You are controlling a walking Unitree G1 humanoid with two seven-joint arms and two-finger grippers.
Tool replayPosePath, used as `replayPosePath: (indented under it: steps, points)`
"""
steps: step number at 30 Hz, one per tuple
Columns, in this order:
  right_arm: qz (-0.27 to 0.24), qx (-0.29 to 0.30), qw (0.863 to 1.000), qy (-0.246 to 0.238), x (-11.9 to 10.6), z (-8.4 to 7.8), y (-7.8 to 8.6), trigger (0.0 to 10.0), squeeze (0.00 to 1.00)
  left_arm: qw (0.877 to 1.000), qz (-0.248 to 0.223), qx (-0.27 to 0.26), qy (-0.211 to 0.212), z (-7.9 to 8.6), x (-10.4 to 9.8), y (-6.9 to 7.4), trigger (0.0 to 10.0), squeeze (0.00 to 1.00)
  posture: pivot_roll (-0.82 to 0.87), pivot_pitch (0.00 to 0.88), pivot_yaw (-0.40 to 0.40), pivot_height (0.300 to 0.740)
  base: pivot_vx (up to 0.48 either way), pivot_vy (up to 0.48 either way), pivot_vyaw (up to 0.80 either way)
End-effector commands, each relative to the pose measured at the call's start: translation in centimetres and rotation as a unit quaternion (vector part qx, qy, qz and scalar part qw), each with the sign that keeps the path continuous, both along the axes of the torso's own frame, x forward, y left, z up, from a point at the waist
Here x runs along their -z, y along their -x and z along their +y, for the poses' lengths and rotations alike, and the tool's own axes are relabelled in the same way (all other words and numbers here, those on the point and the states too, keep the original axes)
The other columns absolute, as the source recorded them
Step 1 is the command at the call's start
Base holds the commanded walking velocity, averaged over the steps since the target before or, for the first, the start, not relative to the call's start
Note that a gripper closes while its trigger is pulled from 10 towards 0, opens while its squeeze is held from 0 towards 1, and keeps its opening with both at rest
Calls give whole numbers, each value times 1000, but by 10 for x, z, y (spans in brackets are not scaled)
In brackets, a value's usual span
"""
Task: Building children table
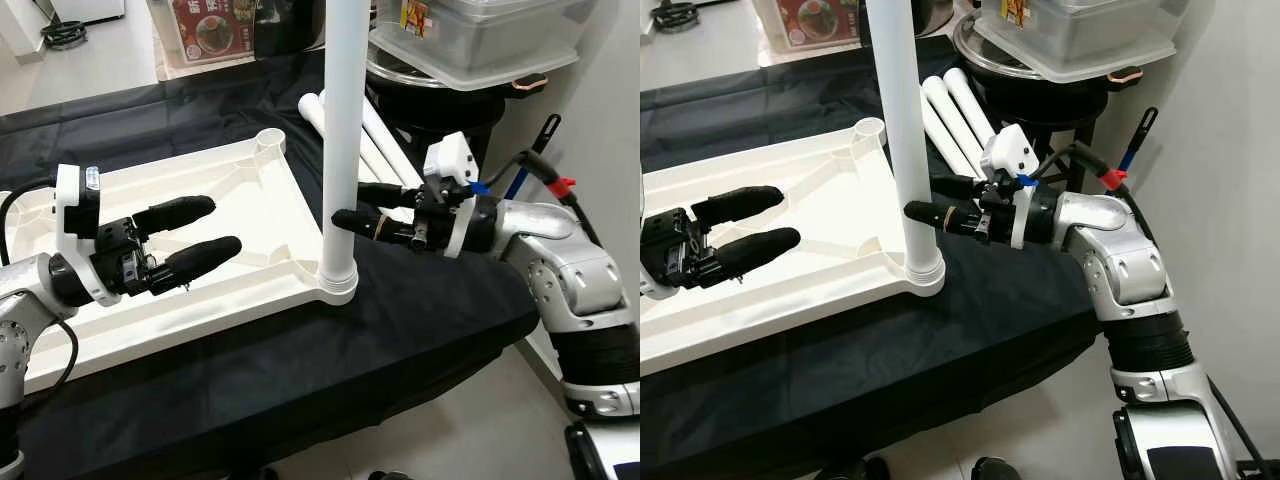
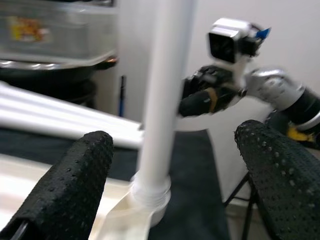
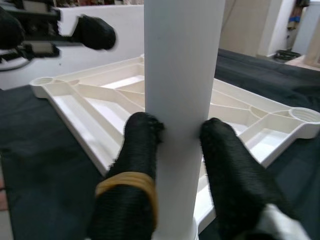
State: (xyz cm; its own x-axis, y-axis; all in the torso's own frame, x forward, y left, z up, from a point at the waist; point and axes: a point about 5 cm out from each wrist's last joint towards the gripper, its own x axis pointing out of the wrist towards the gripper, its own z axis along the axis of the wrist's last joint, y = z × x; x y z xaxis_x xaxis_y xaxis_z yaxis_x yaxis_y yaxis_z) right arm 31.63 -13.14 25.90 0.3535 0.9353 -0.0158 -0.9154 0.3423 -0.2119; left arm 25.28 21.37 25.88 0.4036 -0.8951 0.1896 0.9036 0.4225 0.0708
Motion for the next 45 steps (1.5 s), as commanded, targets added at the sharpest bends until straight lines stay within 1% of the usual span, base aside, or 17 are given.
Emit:
replayPosePath:
  steps: [1,9,11,12,13,19,21,23,25,26,28,32,36,39,40,42,45]
  points:
    - [13,-23,1000,-1,12,19,-1,0,0,1000,10,22,2,-10,6,2,10000,0,-29,149,-19,740,0,0,0]
    - [-3,67,998,-7,9,28,-20,0,0,999,11,37,7,-22,7,6,10000,0,-26,151,-28,740,0,0,0]
    - [1,68,997,-23,10,35,-16,10000,0,999,13,43,9,-27,9,7,10000,0,-26,154,-27,740,0,0,0]
    - [1,56,998,-28,9,37,-12,10000,773,999,13,45,9,-29,9,7,10000,0,-25,153,-27,740,0,0,0]
    - [4,36,999,-29,10,39,-7,10000,1000,999,13,46,9,-30,9,7,10000,0,-24,153,-26,740,0,0,0]
    - [13,-39,999,-24,9,40,7,10000,1000,999,12,46,9,-32,8,7,10000,0,-17,150,-28,740,0,0,0]
    - [-5,-37,999,4,1,24,2,10000,1000,999,11,47,6,-33,8,7,10000,0,-11,148,-34,740,0,0,0]
    - [-5,-37,999,4,1,24,2,10000,1000,999,11,47,6,-33,8,7,10000,0,-11,148,-34,740,0,0,0]
    - [-18,-17,999,24,-6,7,-3,10000,1000,999,11,46,7,-33,7,8,10000,0,-14,148,-32,740,0,0,0]
    - [-18,-17,999,24,-6,7,-3,10000,1000,999,11,46,7,-33,7,8,10000,0,-14,148,-32,740,0,0,0]
    - [-14,-19,999,45,-7,-8,-1,10000,1000,999,12,44,7,-32,8,9,10000,0,-16,149,-31,740,0,0,0]
    - [5,-71,996,58,-1,-1,13,10000,1000,999,10,40,7,-32,7,9,10000,0,-16,146,-29,740,0,0,0]
    - [7,-83,995,54,1,4,16,10000,1000,999,9,37,7,-31,7,8,10000,0,-15,146,-28,740,0,0,0]
    - [5,-99,995,27,1,24,15,10000,1000,1000,-1,15,5,-24,3,4,10000,0,-11,142,-27,740,0,0,0]
    - [-3,-83,996,16,1,33,9,10000,0,1000,-7,-1,4,-18,0,3,10000,0,-10,140,-28,740,0,0,0]
    - [-6,-58,998,-6,2,47,0,10000,0,1000,-17,-26,-1,-6,-5,2,10000,0,-7,137,-30,740,0,0,0]
    - [-7,-52,999,-10,2,50,-3,10000,0,999,-19,-34,-3,-3,-6,2,10000,0,-7,137,-30,740,0,0,0]
